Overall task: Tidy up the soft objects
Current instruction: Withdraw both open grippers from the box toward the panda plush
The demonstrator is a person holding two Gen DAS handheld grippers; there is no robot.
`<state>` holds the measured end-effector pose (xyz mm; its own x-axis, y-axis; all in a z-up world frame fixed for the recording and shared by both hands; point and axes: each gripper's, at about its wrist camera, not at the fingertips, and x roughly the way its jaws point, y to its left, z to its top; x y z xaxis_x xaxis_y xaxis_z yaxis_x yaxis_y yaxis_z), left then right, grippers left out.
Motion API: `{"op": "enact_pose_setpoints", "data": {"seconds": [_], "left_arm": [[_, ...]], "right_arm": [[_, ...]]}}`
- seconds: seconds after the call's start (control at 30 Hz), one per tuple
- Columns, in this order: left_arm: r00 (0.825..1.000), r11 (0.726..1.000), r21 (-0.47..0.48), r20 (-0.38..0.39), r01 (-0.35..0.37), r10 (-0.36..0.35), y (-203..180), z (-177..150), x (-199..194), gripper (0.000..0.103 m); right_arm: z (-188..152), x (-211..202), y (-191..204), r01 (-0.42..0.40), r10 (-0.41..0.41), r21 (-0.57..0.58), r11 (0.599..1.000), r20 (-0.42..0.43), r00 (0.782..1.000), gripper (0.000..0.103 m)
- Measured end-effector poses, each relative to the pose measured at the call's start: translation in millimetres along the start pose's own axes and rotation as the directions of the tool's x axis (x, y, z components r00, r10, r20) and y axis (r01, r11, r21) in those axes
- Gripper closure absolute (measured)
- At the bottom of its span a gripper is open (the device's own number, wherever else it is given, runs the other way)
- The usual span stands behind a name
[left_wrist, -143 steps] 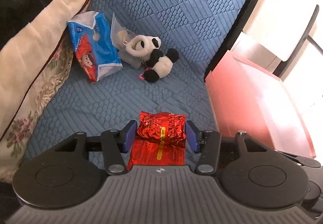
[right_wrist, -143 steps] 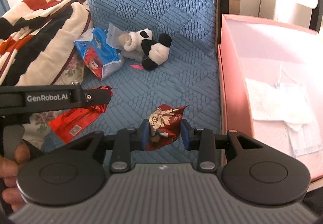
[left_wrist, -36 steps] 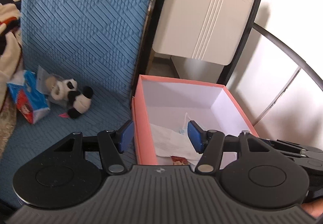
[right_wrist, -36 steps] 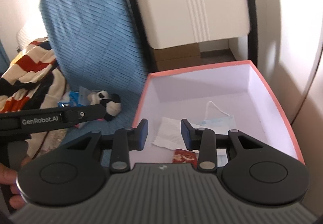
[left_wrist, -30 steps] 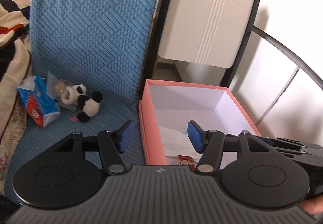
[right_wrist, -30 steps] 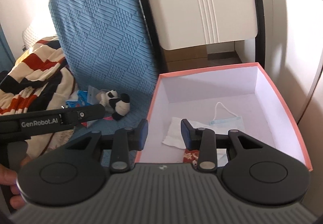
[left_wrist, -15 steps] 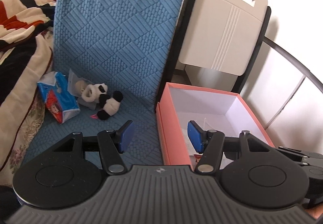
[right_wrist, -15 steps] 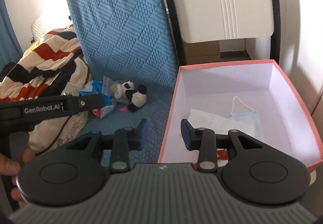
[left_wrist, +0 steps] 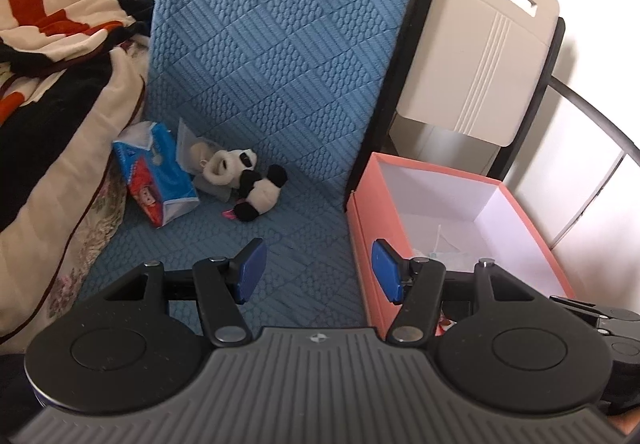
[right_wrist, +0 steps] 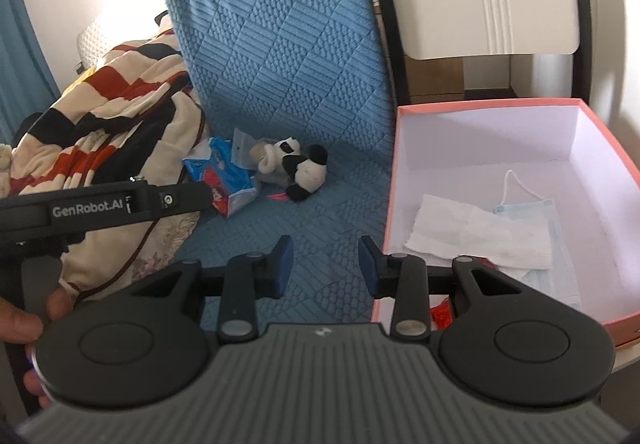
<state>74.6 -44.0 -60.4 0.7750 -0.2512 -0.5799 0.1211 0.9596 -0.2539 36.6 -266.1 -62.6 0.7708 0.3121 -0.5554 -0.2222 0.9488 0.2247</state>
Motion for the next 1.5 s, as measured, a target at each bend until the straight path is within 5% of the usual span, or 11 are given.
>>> {"op": "enact_pose_setpoints", "data": {"seconds": [0.57, 0.93, 1.5], "left_arm": [[0.999, 0.998, -0.028, -0.003, -0.048, 0.048, 33, -21, 3, 0.039], [1.000, 0.996, -0.084, 0.003, -0.020, 0.020, 53, -45, 16, 0.039], [0.999, 0.998, -0.059, 0.040, -0.003, 0.005, 99, -32, 49, 0.039]], "right_arm": [[-30, 31, 19, -0.059, 0.058, -0.041, 0.997, -0.020, 0.998, 0.064], [-41, 46, 28, -0.095, 0.095, -0.040, 0.995, 0.006, 0.995, 0.064], [-32, 86, 44, -0.137, 0.136, -0.030, 0.990, -0.012, 0.991, 0.064]]}}
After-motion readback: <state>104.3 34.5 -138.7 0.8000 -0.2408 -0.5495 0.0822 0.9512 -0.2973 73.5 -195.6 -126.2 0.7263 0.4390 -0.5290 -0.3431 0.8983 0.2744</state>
